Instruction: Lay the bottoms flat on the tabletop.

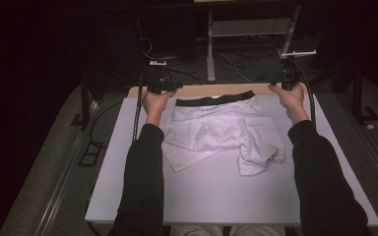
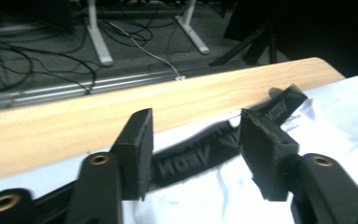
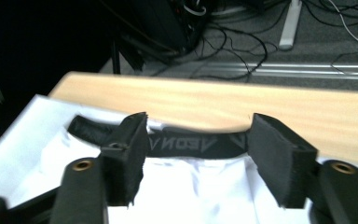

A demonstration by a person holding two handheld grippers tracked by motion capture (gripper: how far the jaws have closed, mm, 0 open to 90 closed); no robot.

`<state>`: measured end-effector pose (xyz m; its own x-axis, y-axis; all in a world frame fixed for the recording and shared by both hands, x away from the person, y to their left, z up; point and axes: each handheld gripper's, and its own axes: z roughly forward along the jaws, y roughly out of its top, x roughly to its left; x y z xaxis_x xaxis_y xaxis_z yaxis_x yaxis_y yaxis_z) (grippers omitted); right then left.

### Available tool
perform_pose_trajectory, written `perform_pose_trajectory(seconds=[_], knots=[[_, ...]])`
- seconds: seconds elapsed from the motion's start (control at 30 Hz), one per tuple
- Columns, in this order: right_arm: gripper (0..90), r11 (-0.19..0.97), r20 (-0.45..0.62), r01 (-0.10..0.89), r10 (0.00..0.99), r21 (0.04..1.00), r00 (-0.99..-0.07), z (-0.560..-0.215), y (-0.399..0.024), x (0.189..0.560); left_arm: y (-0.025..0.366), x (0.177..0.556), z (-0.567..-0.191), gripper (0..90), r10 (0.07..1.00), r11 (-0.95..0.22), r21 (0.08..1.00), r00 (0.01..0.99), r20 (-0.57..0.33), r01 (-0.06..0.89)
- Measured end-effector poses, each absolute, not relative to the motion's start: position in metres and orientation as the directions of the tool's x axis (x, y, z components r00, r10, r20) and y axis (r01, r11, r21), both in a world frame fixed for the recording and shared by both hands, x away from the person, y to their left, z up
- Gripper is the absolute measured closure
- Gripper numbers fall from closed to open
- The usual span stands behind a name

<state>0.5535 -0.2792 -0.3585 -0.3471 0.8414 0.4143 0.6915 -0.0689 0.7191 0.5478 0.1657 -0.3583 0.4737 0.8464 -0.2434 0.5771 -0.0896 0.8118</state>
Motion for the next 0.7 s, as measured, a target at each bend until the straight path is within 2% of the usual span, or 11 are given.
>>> perform_pose_trajectory(seconds=[0.1, 0.17, 0.23, 0.33, 0.37, 0.4, 0.53, 0.57, 0.67, 0.7], knots=[[28.5, -0.052, 0.411, 0.701, 0.840, 0.711, -0.354, -0.368, -0.280, 0.546, 0.172, 0.542, -0.370, 37.4, 0.812, -0.025, 0.801, 0.480, -0.332, 0.598], [22.8, -0.059, 0.428, 0.701, 0.827, 0.711, -0.364, -0.370, -0.283, 0.536, 0.173, 0.538, -0.374, 32.2, 0.795, -0.015, 0.803, 0.495, -0.352, 0.595], [21.2, -0.065, 0.431, 0.696, 0.825, 0.715, -0.366, -0.370, -0.284, 0.533, 0.174, 0.533, -0.375, 29.9, 0.767, 0.006, 0.795, 0.507, -0.393, 0.607], [17.7, -0.079, 0.443, 0.683, 0.813, 0.726, -0.378, -0.368, -0.286, 0.522, 0.173, 0.525, -0.374, 25.3, 0.750, 0.025, 0.808, 0.523, -0.405, 0.589], [16.1, -0.079, 0.445, 0.679, 0.809, 0.730, -0.384, -0.368, -0.288, 0.516, 0.172, 0.521, -0.373, 20.5, 0.736, 0.033, 0.807, 0.532, -0.418, 0.589], [16.1, -0.079, 0.445, 0.679, 0.809, 0.730, -0.384, -0.368, -0.288, 0.516, 0.171, 0.519, -0.372, 20.5, 0.727, 0.037, 0.807, 0.538, -0.426, 0.590], [13.8, -0.071, 0.437, 0.678, 0.812, 0.732, -0.387, -0.368, -0.291, 0.504, 0.168, 0.506, -0.368, 10.6, 0.690, 0.037, 0.814, 0.574, -0.441, 0.580], [11.9, -0.067, 0.434, 0.677, 0.812, 0.733, -0.389, -0.368, -0.292, 0.502, 0.167, 0.504, -0.367, 10.6, 0.681, 0.034, 0.813, 0.582, -0.444, 0.581], [0.0, -0.049, 0.414, 0.686, 0.828, 0.726, -0.379, -0.366, -0.293, 0.495, 0.161, 0.498, -0.364, 1.5, 0.669, -0.018, 0.810, 0.609, -0.425, 0.586], [0.0, -0.040, 0.405, 0.690, 0.834, 0.722, -0.375, -0.366, -0.294, 0.492, 0.159, 0.495, -0.363, 0.1, 0.667, -0.031, 0.811, 0.617, -0.418, 0.584]])
